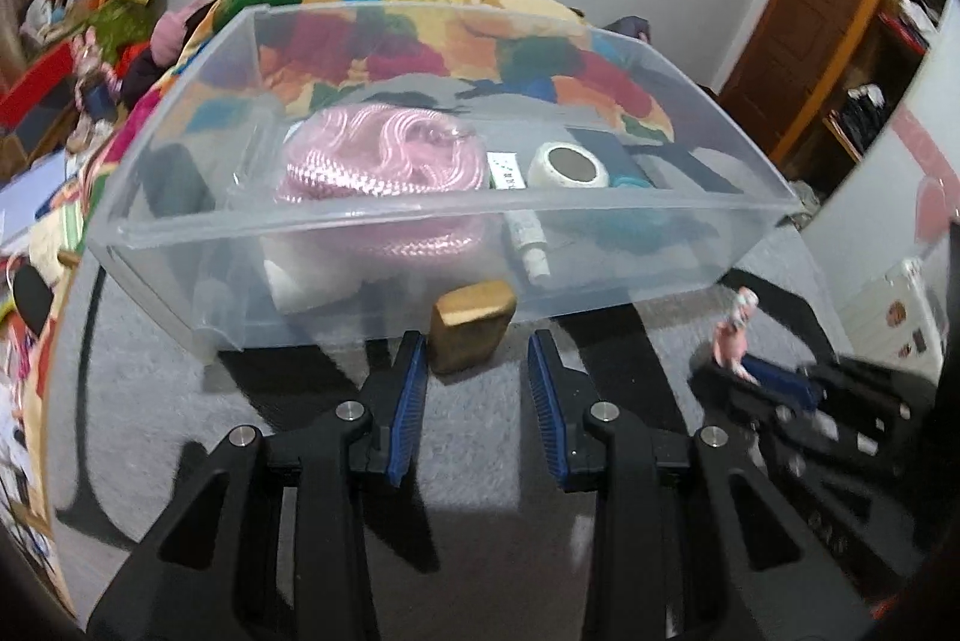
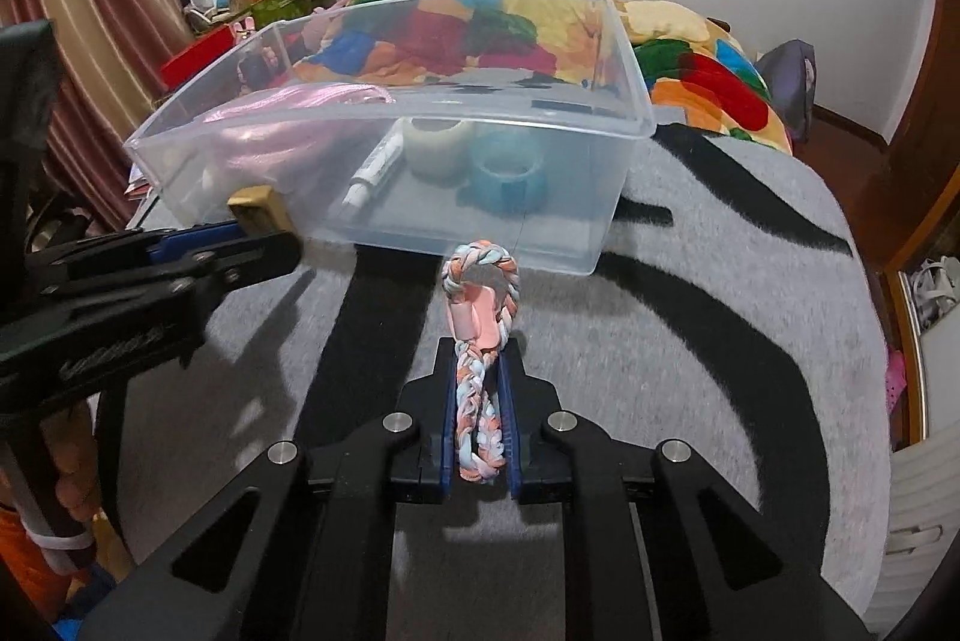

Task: Organize objects
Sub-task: 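Grasp the braided rope loop with the right gripper while the left gripper grasps the gold bottle, then carry the gold bottle and rope loop into the box and open both grippers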

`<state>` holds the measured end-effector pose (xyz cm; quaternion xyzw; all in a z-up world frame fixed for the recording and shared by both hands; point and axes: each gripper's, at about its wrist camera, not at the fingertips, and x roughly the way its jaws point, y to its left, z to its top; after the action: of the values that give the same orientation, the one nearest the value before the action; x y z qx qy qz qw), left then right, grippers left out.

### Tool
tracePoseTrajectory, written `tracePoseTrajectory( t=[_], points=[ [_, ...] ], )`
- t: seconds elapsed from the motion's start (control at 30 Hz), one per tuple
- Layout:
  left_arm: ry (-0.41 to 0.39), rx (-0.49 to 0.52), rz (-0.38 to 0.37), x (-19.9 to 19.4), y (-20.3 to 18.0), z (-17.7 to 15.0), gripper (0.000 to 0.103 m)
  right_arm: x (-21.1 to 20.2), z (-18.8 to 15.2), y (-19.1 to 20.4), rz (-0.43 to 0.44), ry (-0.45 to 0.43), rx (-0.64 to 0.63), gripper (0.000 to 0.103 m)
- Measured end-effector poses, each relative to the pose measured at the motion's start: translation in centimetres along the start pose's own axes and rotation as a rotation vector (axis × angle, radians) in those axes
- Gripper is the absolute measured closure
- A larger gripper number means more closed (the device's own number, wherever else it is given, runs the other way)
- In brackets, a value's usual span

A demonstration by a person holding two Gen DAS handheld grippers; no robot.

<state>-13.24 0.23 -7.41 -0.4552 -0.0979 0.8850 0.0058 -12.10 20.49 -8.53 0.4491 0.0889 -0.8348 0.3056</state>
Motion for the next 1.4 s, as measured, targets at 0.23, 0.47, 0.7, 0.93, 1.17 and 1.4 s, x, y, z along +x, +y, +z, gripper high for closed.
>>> tracePoseTrajectory(
  t=[0.23, 0.47, 0.7, 0.93, 1.17, 1.4],
  points=[
    [-0.01, -0.019, -0.014, -0.4, 0.0, -0.6, 0.079, -0.4, 0.0, 0.0, 0.02, -0.013, 0.016, 0.092],
    [-0.046, 0.033, -0.052, -2.9, -0.7, -1.1, 0.079, -2.5, 1.4, 0.3, 0.029, -0.072, 0.003, 0.092],
    [-0.12, 0.056, -0.078, -5.8, -0.8, 0.4, 0.079, -5.0, 3.8, 1.0, 0.03, -0.162, -0.012, 0.092],
    [-0.174, 0.073, -0.087, -7.3, -0.8, 3.3, 0.079, -5.4, 7.2, 0.9, 0.001, -0.221, 0.0, 0.092],
    [-0.145, 0.079, -0.081, -5.0, -0.6, 6.0, 0.079, -2.5, 9.4, 0.5, -0.039, -0.166, 0.0, 0.092],
    [-0.105, 0.108, -0.083, -2.9, -1.3, 6.7, 0.078, -0.2, 9.6, 0.1, -0.049, -0.104, 0.006, 0.091]
  ],
)
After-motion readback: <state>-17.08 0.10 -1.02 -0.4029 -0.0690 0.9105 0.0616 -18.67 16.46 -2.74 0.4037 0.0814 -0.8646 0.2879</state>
